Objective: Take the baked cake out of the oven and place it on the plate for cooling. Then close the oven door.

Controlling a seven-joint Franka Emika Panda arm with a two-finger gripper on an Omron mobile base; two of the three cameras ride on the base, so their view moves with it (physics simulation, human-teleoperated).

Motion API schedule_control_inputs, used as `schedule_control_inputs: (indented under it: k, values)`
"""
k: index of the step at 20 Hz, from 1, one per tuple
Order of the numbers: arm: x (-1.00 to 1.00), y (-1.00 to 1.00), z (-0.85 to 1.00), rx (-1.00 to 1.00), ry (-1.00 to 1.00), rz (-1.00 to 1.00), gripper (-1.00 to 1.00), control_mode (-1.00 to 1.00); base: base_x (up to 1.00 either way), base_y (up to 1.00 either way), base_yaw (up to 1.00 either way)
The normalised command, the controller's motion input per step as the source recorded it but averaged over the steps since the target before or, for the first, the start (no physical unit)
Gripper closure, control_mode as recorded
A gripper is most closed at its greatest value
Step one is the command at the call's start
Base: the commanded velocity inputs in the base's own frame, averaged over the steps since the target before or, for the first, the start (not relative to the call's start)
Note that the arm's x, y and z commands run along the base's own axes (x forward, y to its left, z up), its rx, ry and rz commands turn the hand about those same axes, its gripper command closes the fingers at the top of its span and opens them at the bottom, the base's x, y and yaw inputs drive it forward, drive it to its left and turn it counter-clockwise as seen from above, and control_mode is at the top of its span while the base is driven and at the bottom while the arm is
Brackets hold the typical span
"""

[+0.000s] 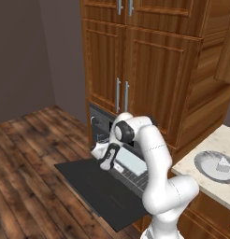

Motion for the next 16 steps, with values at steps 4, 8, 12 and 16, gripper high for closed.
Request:
schedule_control_inputs:
  k: [4,8,12,16]
  values:
    - [0.14,-0.48,-0.22,-0.04,-0.06,0.0,-1.0,-1.0,0.0,0.0,0.0]
    - [0.07,-0.39,-0.18,-0.08,-0.11,0.0,-1.0,-1.0,0.0,0.0,0.0]
    - [-0.03,-0.19,-0.04,-0.06,-0.16,0.0,-1.0,-1.0,0.0,0.0,0.0]
    - [-0.86,0.29,0.52,0.0,-0.22,0.0,-1.0,-1.0,0.0,0.0,0.0]
